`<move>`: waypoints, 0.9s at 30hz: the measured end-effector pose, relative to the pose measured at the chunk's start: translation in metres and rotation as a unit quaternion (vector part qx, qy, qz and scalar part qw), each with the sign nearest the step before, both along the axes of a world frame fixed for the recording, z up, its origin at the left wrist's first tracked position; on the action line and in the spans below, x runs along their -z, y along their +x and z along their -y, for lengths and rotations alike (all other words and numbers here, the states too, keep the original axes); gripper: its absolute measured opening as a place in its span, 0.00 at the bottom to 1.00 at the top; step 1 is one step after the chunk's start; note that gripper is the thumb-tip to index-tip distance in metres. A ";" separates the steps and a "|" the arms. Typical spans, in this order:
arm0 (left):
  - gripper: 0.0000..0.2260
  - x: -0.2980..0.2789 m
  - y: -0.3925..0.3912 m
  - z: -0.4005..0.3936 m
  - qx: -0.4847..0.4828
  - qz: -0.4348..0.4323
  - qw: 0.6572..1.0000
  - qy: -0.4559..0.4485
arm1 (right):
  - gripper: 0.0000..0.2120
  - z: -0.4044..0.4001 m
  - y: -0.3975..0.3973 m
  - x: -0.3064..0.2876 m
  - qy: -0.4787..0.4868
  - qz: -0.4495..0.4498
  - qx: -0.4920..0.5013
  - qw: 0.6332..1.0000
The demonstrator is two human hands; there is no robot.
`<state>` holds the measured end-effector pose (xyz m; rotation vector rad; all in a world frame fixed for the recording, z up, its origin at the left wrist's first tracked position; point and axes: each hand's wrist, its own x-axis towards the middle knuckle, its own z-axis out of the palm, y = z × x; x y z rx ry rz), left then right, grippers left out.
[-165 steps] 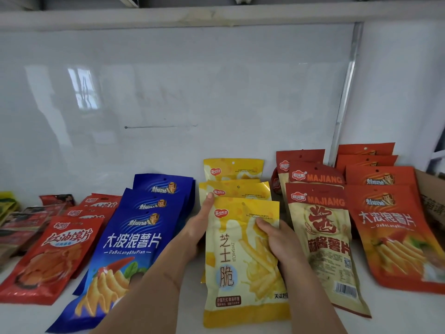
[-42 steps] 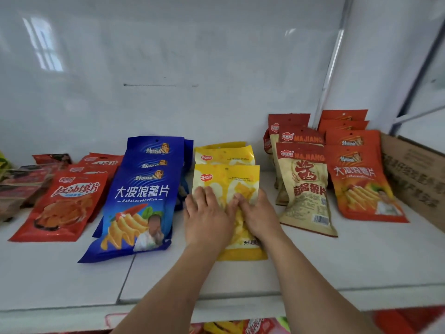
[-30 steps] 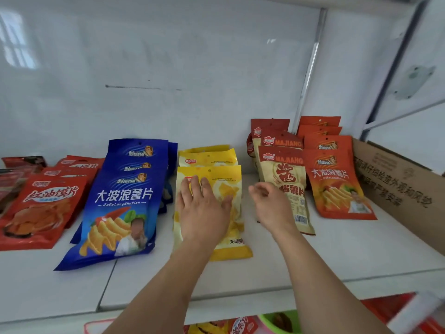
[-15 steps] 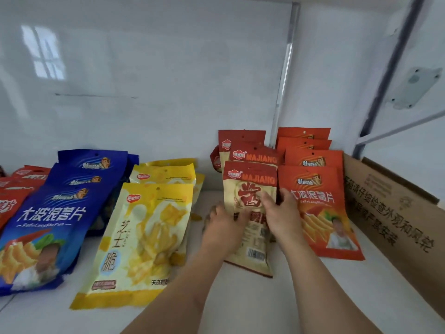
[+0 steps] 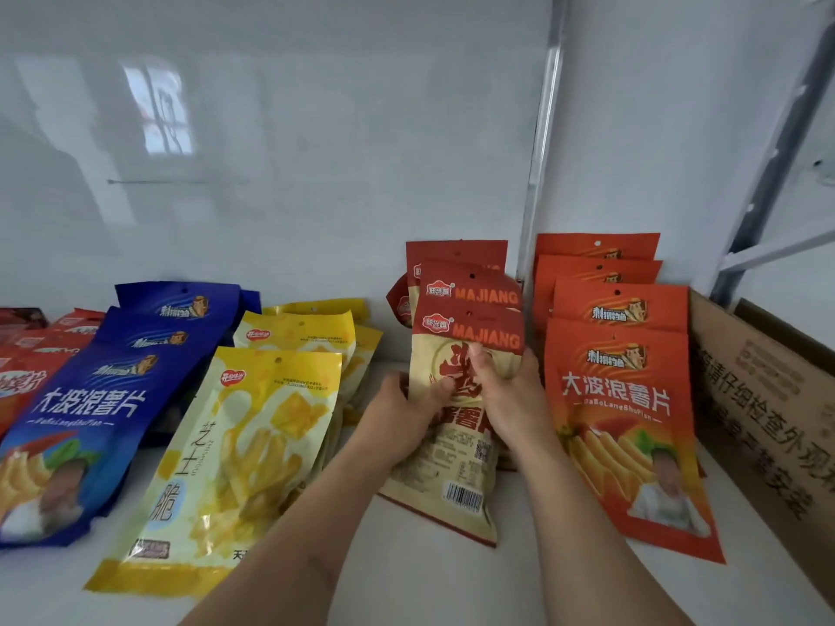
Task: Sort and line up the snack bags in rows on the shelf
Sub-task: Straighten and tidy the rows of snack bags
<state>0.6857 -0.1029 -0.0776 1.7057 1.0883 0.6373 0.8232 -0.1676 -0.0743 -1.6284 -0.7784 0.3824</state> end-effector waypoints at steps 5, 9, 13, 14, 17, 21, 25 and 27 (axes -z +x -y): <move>0.42 -0.004 0.015 -0.014 0.021 0.066 0.996 -0.064 | 0.33 -0.016 0.012 0.001 0.012 -0.085 -0.035 0.996; 0.23 0.001 0.022 -0.022 0.051 0.085 0.994 -0.053 | 0.27 -0.022 0.018 0.003 -0.011 -0.097 -0.047 0.994; 0.20 0.009 0.028 -0.029 0.069 0.102 0.991 -0.045 | 0.24 -0.023 0.024 0.005 -0.033 -0.073 -0.060 0.995; 0.21 0.011 0.029 -0.031 0.073 0.104 0.991 -0.044 | 0.23 -0.023 0.025 0.004 -0.038 -0.074 -0.063 0.995; 0.24 0.015 0.029 -0.033 0.074 0.102 0.991 -0.040 | 0.29 -0.024 0.028 0.006 -0.048 -0.069 -0.061 0.995; 0.27 0.015 0.027 -0.032 0.075 0.105 0.991 -0.041 | 0.29 -0.023 0.027 0.006 -0.064 -0.064 -0.057 0.994; 0.34 0.017 0.023 -0.029 0.063 0.096 0.992 -0.043 | 0.18 -0.017 0.022 0.000 -0.084 -0.057 -0.068 0.993; 0.36 0.017 0.020 -0.027 0.055 0.100 0.993 -0.042 | 0.17 -0.014 0.019 -0.004 -0.090 -0.053 -0.074 0.992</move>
